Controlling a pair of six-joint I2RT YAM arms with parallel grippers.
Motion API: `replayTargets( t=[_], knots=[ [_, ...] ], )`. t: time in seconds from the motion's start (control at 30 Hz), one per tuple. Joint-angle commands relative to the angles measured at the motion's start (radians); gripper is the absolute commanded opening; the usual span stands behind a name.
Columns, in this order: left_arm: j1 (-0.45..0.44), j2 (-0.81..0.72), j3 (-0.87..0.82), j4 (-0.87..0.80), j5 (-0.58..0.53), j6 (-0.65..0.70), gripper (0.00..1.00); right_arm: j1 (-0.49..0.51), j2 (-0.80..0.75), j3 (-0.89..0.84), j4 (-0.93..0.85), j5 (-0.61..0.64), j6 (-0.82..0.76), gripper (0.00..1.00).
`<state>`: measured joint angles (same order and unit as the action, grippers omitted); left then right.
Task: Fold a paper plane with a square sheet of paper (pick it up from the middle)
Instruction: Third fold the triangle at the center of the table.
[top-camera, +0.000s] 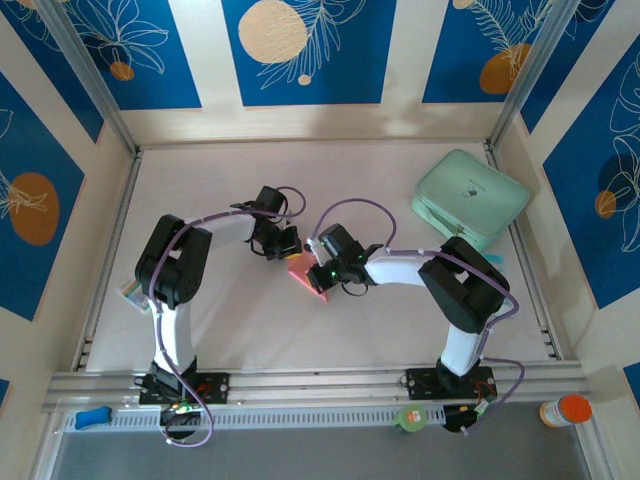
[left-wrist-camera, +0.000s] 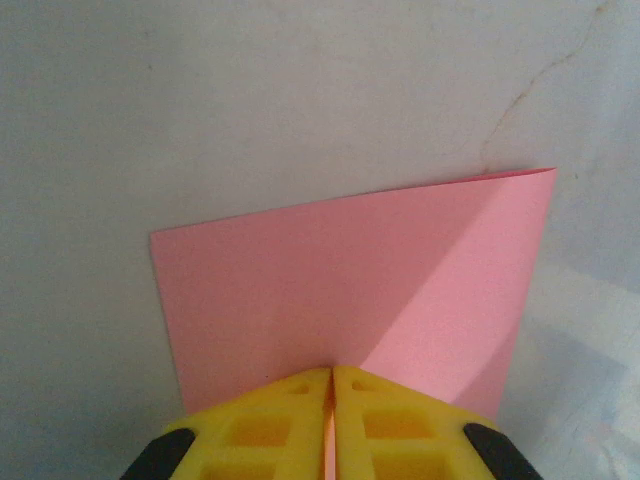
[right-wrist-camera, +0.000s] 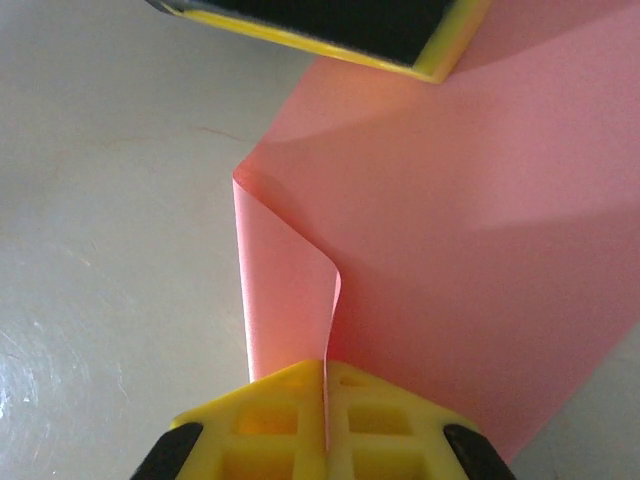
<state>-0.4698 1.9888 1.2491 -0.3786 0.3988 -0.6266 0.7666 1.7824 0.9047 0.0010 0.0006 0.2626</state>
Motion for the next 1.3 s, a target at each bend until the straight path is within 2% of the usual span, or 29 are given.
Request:
replayTargets(
  t=[0.0, 1.03, 1.27],
  knots=[
    [-0.012, 0.039, -0.009, -0.043, -0.020, 0.008, 0.11, 0.008, 0.019, 0.031, -0.035, 0.000, 0.002, 0.03],
    [-0.012, 0.039, -0.006, -0.040, -0.015, 0.007, 0.11, 0.007, 0.056, 0.059, -0.088, 0.026, -0.001, 0.02],
    [-0.008, -0.027, 0.015, -0.052, -0.023, -0.014, 0.14, 0.010, 0.069, 0.063, -0.106, 0.043, -0.003, 0.01]
  ],
)
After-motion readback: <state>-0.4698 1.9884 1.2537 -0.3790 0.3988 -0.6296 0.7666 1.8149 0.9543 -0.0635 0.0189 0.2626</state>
